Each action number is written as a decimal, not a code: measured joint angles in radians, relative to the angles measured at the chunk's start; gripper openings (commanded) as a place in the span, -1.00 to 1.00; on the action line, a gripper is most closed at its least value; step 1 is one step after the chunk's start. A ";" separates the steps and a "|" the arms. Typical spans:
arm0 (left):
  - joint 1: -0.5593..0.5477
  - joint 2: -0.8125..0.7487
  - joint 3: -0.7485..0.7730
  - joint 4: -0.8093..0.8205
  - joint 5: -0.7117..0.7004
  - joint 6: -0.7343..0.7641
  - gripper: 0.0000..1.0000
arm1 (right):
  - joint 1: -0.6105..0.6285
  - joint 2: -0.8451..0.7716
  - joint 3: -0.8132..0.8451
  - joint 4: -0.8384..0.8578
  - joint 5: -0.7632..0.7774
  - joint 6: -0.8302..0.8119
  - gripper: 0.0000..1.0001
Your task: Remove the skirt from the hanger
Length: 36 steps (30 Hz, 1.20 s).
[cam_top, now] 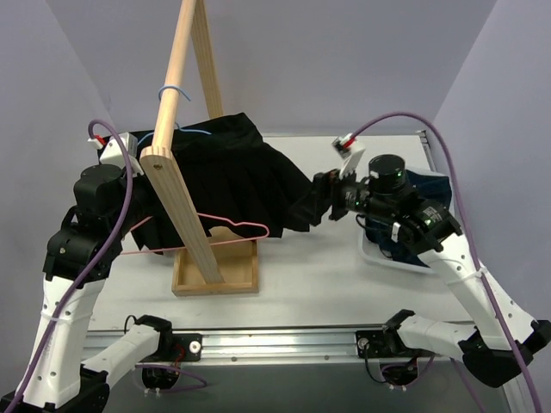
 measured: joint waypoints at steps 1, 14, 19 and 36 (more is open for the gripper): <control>0.000 0.004 0.008 -0.005 0.000 0.000 -0.95 | 0.053 0.006 -0.007 0.011 -0.005 -0.005 0.68; 0.000 0.026 0.049 -0.044 0.004 0.000 -0.95 | 0.312 0.095 -0.026 0.082 -0.033 -0.116 0.31; 0.000 0.035 0.074 -0.053 0.015 0.000 -0.95 | 0.315 0.103 -0.035 0.079 0.008 -0.165 0.29; 0.000 0.040 0.085 -0.059 0.037 0.002 -0.95 | 0.315 0.149 -0.035 0.082 0.014 -0.279 0.12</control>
